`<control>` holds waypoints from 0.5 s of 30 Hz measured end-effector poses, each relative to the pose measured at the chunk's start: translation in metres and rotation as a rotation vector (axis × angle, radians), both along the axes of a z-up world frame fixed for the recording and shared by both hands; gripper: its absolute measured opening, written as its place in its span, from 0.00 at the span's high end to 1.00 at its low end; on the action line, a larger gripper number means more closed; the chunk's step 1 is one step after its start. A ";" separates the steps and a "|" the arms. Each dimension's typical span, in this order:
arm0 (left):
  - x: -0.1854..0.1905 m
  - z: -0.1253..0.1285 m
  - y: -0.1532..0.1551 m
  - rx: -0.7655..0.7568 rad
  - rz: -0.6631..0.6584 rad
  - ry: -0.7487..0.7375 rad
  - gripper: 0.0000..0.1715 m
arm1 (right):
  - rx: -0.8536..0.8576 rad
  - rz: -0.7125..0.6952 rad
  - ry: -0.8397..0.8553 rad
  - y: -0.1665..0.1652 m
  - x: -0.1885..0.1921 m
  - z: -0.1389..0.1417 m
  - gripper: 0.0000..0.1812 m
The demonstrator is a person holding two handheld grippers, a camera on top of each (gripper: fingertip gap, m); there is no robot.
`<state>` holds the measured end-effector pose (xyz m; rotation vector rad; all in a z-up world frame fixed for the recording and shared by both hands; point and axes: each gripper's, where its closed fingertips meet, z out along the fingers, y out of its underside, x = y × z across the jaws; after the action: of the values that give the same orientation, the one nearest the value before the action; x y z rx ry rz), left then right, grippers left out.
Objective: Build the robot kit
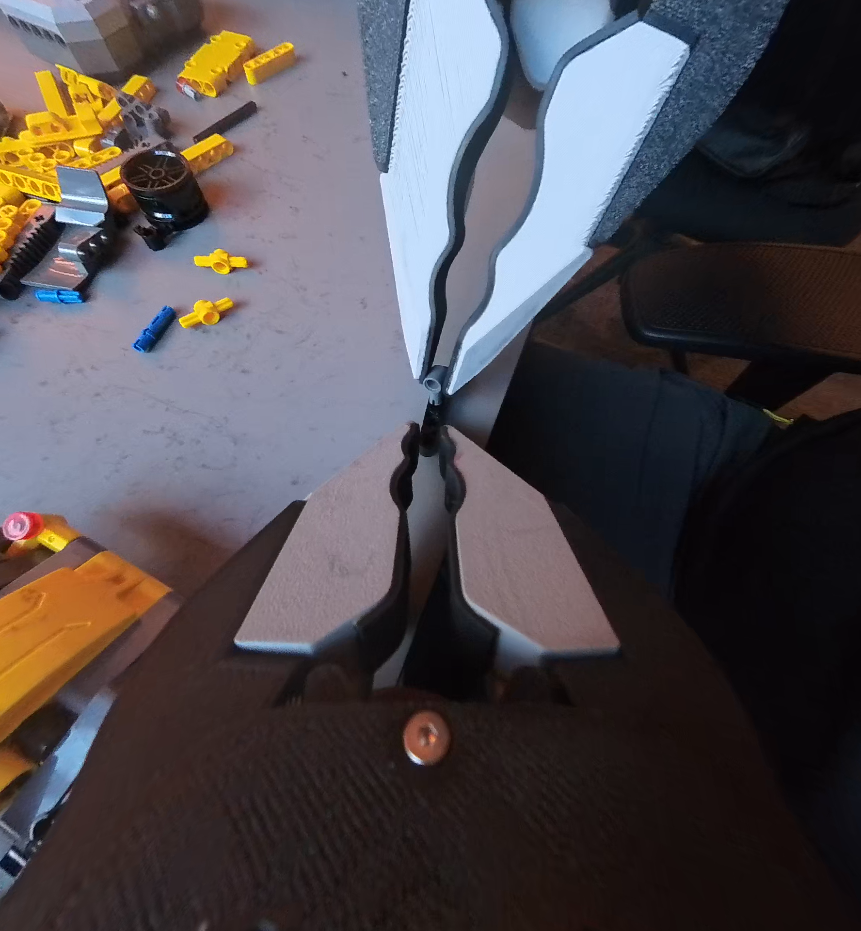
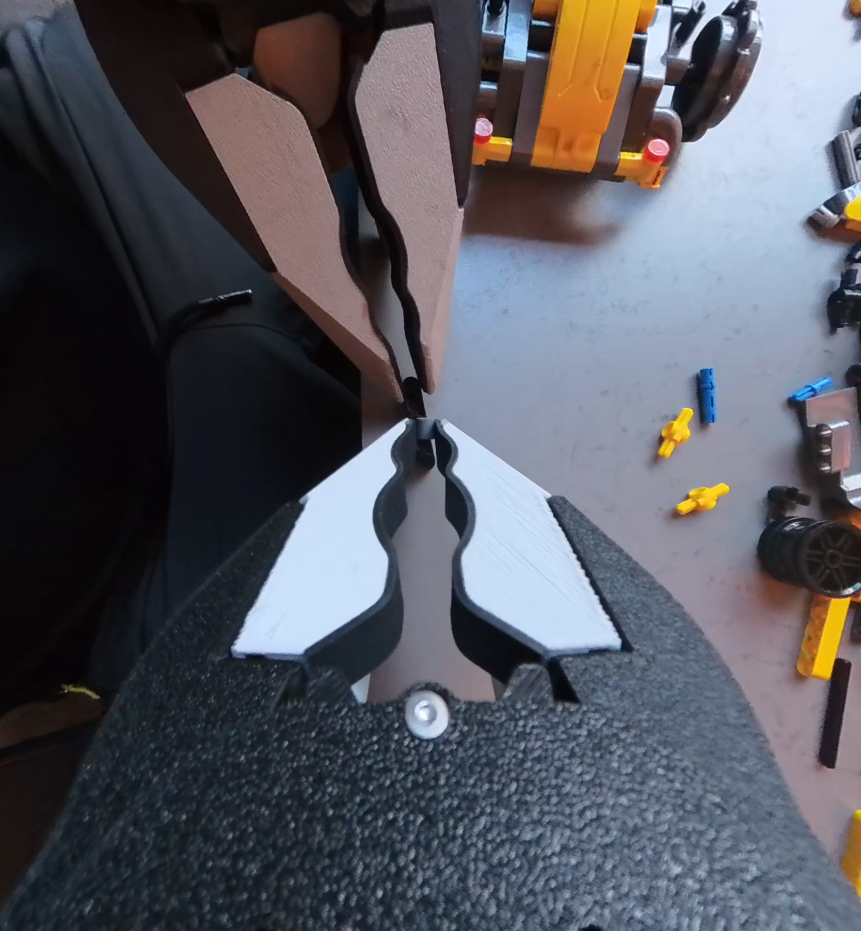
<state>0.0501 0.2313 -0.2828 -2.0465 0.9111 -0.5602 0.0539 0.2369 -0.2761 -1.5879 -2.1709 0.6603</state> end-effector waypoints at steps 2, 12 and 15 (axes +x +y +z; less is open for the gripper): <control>0.000 0.000 0.000 0.008 -0.002 0.009 0.98 | 0.010 0.007 -0.004 0.000 -0.001 0.001 0.97; 0.000 0.000 0.000 0.025 -0.001 0.020 0.98 | 0.054 0.039 -0.038 -0.001 -0.001 -0.001 0.97; 0.000 -0.001 0.000 0.027 -0.004 0.021 0.98 | 0.090 0.058 -0.046 -0.001 -0.002 -0.001 0.97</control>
<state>0.0506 0.2314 -0.2833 -2.0297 0.9304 -0.5267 0.0516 0.2358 -0.2775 -1.5139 -2.2543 0.5400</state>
